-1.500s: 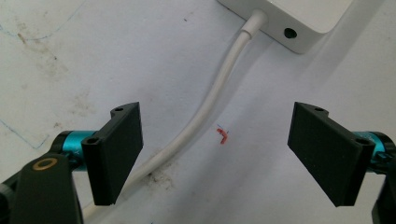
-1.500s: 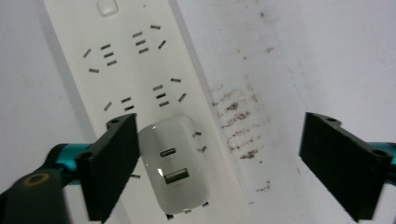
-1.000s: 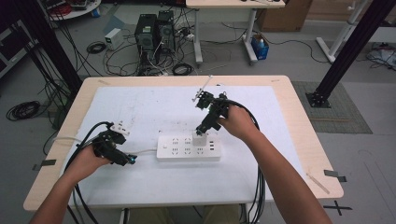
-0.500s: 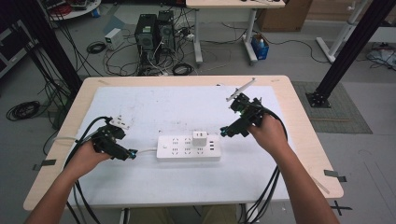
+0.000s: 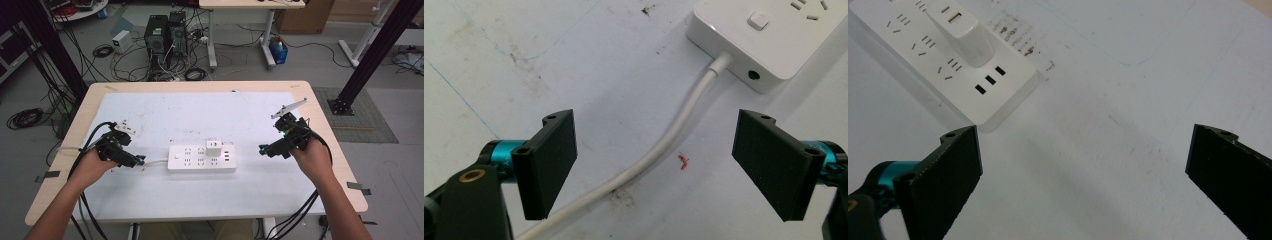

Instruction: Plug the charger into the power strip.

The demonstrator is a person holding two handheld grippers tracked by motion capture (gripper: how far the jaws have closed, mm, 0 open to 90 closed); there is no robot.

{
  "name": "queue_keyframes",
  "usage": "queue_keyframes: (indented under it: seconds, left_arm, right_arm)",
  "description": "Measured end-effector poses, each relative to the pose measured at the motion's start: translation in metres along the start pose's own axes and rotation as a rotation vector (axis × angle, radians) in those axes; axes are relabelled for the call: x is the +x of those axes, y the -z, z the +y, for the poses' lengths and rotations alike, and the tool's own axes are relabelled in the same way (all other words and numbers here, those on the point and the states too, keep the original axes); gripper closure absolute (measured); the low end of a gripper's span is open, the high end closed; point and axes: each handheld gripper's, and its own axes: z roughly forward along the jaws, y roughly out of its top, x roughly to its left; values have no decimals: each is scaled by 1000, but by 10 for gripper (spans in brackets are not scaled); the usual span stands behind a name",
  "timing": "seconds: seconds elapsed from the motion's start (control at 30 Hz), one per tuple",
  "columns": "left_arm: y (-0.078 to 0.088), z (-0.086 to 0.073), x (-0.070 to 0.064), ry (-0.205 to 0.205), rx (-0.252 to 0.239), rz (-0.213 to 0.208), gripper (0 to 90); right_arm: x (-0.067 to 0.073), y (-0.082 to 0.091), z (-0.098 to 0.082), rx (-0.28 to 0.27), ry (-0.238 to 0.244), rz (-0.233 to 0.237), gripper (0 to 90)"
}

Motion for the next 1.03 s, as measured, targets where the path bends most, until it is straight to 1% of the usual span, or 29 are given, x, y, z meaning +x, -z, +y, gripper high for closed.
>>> queue_keyframes:
  seconds: [0.1,0.23,0.27,0.4,0.57,0.7,0.77,0.93,1.03]
  left_arm:
    - [0,1,2,-1,-2,2,182]
    - [0,0,2,-1,-4,10,182]
    - [-1,0,2,0,-11,11,182]
    - [-1,-2,4,9,-10,8,182]
    - [-4,-3,3,2,-4,5,182]
    - [-3,-4,2,6,-5,6,182]
    - [-2,-3,2,1,0,10,182]
    - [0,-5,0,8,-6,16,182]
    - [1,-7,0,12,-3,18,182]
  right_arm:
    - [-2,-2,-5,13,1,-3,9]
    - [-4,-5,-8,8,-2,1,9]
    - [-4,-6,-8,9,-3,1,9]
    - [-3,-10,-9,12,-3,-1,9]
    - [-1,-13,-11,13,-3,-9,9]
    - [-1,-15,-17,13,-20,-7,9]
    - [-1,-16,-19,12,-19,-6,9]
    - [-1,-16,-25,4,-31,2,9]
    - [-1,-17,-28,9,-16,-11,9]
